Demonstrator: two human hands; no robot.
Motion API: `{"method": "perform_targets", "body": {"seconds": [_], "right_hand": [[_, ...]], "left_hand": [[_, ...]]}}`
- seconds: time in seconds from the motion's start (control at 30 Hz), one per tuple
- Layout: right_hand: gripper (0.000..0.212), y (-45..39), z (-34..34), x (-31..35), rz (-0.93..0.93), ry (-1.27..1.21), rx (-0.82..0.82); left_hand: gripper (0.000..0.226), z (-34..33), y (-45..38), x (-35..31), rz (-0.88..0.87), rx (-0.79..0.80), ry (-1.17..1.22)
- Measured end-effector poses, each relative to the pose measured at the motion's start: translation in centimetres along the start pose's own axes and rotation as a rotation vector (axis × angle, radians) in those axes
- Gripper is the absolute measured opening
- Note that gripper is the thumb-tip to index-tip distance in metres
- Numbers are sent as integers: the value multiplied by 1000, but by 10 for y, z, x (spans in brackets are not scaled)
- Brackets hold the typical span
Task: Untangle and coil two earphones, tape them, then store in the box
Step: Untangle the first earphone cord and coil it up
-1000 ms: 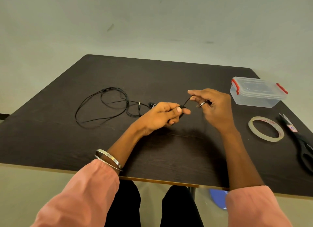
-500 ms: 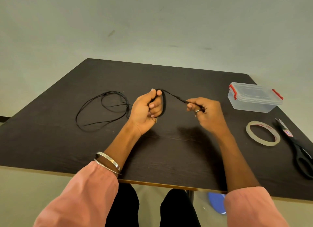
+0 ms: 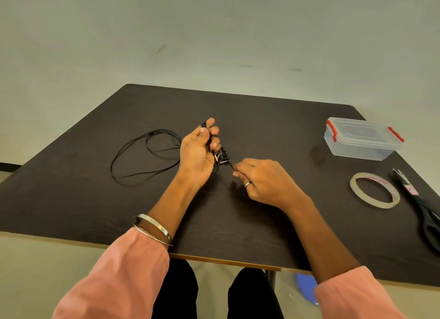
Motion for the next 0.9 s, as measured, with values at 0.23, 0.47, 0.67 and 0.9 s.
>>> {"method": "perform_targets", "body": {"seconds": [0.23, 0.47, 0.67, 0.9], "right_hand": [[32, 1, 14, 6, 37, -29, -108], [13, 5, 28, -14, -62, -251, -205], [6, 14, 47, -41, -226, -657, -307], [13, 21, 46, -60, -268, -801, -232]], "left_hand": [[31, -9, 3, 5, -94, 69, -344], [22, -20, 7, 31, -56, 334, -876], [24, -36, 27, 43, 101, 652, -916], [25, -42, 40, 45, 240, 752, -830]]}}
Point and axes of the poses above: each hand's wrist, its own y-axis away from the middle knuckle, its own z-axis out of the back of the hand, x = y × z, the point moved 6 cm from there along -y, towards the middle knuckle, and after that the axes turned 5 degrees about y, right-handed, at the moved point
